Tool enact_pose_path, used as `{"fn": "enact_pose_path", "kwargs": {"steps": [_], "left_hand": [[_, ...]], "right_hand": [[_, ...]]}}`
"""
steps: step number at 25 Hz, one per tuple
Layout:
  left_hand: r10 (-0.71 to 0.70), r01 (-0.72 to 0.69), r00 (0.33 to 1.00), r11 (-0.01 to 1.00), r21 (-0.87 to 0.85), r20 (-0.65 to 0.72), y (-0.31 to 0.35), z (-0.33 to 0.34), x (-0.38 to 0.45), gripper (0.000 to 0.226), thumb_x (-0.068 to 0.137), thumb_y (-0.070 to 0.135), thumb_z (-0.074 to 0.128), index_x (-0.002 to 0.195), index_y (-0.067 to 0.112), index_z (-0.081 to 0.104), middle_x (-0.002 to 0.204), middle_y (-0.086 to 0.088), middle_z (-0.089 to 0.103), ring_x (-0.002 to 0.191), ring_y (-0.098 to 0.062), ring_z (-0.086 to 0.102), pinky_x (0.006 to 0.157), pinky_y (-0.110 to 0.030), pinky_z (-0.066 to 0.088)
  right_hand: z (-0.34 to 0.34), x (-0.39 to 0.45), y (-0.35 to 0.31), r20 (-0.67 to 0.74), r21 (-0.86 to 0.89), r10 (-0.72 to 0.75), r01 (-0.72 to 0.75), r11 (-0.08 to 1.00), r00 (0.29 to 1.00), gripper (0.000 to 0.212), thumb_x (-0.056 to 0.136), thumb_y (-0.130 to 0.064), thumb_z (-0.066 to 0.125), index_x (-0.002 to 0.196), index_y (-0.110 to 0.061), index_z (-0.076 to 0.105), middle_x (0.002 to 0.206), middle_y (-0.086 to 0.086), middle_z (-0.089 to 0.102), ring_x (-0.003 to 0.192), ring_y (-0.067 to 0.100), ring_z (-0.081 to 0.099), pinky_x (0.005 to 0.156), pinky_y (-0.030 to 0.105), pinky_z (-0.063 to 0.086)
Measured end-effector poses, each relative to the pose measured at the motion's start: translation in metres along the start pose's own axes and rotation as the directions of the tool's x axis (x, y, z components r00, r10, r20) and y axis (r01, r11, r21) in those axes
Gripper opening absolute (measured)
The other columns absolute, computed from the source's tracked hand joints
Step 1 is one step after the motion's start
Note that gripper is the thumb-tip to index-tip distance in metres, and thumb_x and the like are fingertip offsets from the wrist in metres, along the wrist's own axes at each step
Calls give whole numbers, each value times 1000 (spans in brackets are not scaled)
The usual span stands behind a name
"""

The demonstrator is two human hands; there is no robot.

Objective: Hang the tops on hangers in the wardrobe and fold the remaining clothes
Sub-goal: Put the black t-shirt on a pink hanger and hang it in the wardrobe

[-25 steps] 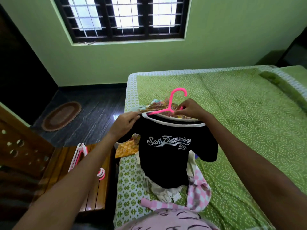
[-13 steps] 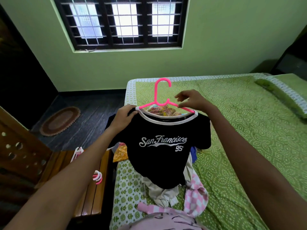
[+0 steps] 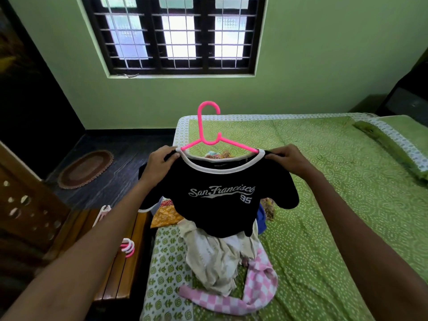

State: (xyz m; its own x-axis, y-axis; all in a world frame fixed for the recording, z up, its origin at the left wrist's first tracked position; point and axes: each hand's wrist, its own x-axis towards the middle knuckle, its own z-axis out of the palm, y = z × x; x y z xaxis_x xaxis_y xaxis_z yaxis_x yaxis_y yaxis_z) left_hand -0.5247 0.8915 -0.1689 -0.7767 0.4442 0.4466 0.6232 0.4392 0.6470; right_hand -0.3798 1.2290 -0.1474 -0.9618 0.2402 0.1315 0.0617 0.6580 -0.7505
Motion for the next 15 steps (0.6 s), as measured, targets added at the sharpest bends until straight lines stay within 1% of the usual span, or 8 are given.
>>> {"fn": "enact_pose_path", "kwargs": {"steps": [2, 4, 5, 8, 9, 11, 13, 15], "left_hand": [[-18, 17, 1000, 1000, -17, -3, 4, 0, -4, 20, 91, 5, 56, 108, 1, 66, 94, -1, 60, 90, -15, 55, 72, -1, 35], [-39, 39, 999, 999, -37, 0, 10, 2, -8, 20, 92, 6, 56, 109, 3, 66, 95, -2, 61, 92, -15, 55, 73, -2, 36], [-45, 45, 999, 998, -42, 2, 13, 2, -9, 20, 92, 7, 56, 109, 4, 66, 95, -2, 61, 92, -15, 55, 73, -3, 36], [-45, 45, 999, 998, -51, 0, 21, 3, -11, 21, 92, 7, 56, 110, 3, 65, 98, -1, 61, 94, -15, 55, 74, -2, 36], [-43, 43, 999, 998, -51, 6, 23, 3, -12, 21, 92, 7, 55, 111, 3, 64, 99, -1, 60, 95, -15, 54, 74, -2, 35], [-35, 37, 999, 997, -65, 26, 27, 3, -11, 21, 92, 7, 55, 111, 2, 64, 100, -2, 60, 96, -15, 54, 73, -2, 35], [-8, 11, 999, 996, -89, 40, 32, 3, -10, 21, 92, 5, 54, 110, 0, 63, 100, -3, 60, 96, -16, 54, 73, -3, 36], [24, -20, 999, 995, -96, 33, 36, 1, -7, 20, 93, 5, 53, 110, 0, 63, 100, -4, 61, 96, -16, 53, 72, -9, 37]], "right_hand": [[0, 0, -5, -1, 24, -7, 7, 1000, 1000, 16, 90, -8, 59, 90, 2, 71, 74, 1, 54, 59, -2, 42, 55, 23, 33], [-1, -1, -12, -15, 4, -31, 31, 999, 999, 24, 92, -9, 56, 82, 10, 66, 67, 3, 48, 51, -1, 39, 50, 17, 28], [-2, -2, -17, -13, -7, -40, 40, 999, 999, 25, 93, -10, 55, 81, 10, 64, 65, 3, 47, 50, -1, 38, 50, 17, 27], [-8, -6, -31, 15, -41, -56, 57, 998, 998, 24, 94, -12, 53, 79, 3, 64, 63, 2, 51, 56, 2, 40, 57, 27, 29], [-11, -10, -36, 22, -59, -62, 64, 996, 998, 23, 94, -12, 52, 78, 0, 63, 62, 0, 50, 57, 3, 40, 58, 28, 29], [-14, -19, -44, 28, -90, -72, 74, 993, 997, 20, 95, -12, 50, 82, -2, 63, 65, -1, 51, 61, 7, 43, 60, 28, 30], [-21, -31, -52, 23, -107, -52, 54, 993, 998, 18, 95, -12, 50, 87, -4, 64, 71, 2, 55, 69, 13, 47, 64, 28, 32], [-31, -44, -51, -1, -133, 0, 0, 991, 1000, 16, 92, -14, 55, 99, -5, 67, 86, 2, 61, 81, 14, 53, 70, 25, 35]]}}
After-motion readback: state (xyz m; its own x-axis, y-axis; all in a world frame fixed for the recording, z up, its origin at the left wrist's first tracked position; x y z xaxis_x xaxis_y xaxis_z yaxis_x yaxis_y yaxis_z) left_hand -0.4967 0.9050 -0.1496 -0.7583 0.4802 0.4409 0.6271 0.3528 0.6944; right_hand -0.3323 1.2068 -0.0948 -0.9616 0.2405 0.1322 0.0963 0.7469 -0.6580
